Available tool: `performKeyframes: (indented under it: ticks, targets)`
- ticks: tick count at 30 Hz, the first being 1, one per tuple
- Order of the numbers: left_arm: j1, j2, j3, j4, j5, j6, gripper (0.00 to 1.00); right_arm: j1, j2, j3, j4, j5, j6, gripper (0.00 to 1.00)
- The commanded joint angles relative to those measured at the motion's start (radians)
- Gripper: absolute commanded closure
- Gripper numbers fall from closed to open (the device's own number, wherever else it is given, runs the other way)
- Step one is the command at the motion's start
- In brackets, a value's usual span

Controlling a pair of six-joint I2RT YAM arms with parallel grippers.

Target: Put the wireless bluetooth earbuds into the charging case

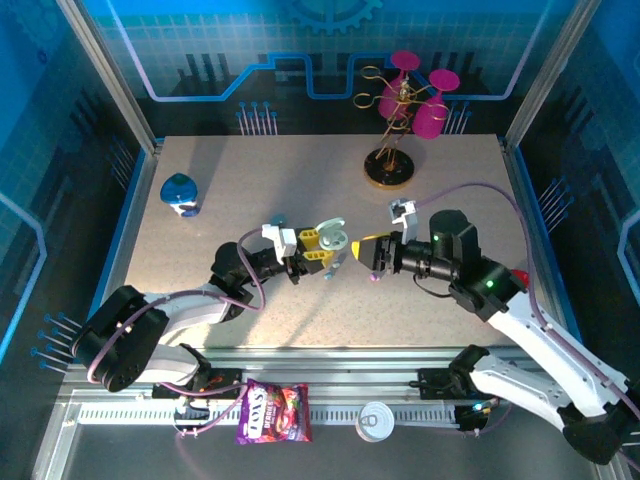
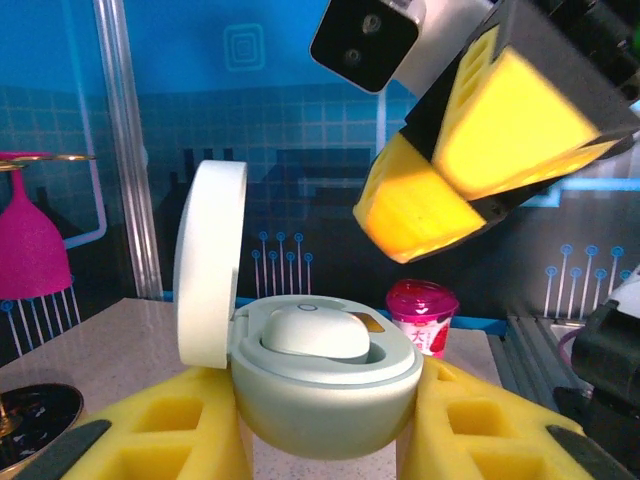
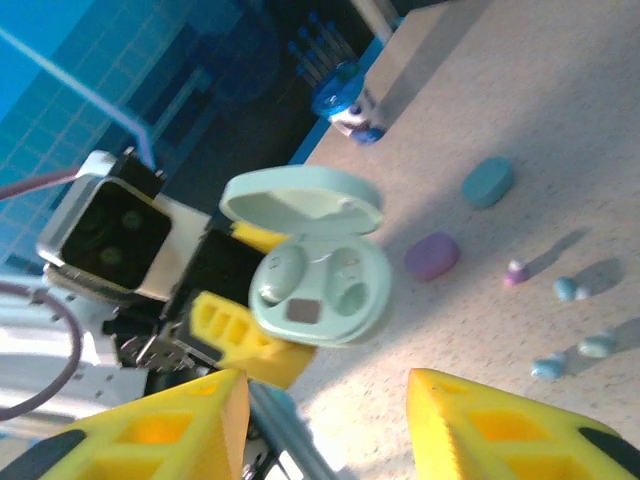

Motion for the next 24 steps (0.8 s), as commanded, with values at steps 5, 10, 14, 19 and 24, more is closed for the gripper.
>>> performKeyframes:
  ticks: [5,10,14,19,24]
  targets:
    - [0.026,-0.048,-0.021,0.078,0.047,-0.063,0.79,-0.125,-0.066,-0.189,0.051,0.228,0.045,0.53]
    - [0.026,-0.094,-0.02,0.04,0.048,-0.065,0.79,-0.175,0.068,-0.264,0.095,0.253,0.126,0.53]
    - [0.026,-0.123,-0.02,0.013,0.056,-0.067,0.79,-0.164,0.268,-0.254,0.172,0.176,0.154,0.52]
    - [0.025,-0.143,-0.02,0.006,0.062,-0.072,0.79,-0.091,0.506,-0.179,0.229,0.145,0.135,0.52]
    - [0.024,-0.151,-0.014,0.004,0.074,-0.081,0.79,-0.034,0.718,-0.023,0.193,0.101,0.032,0.5]
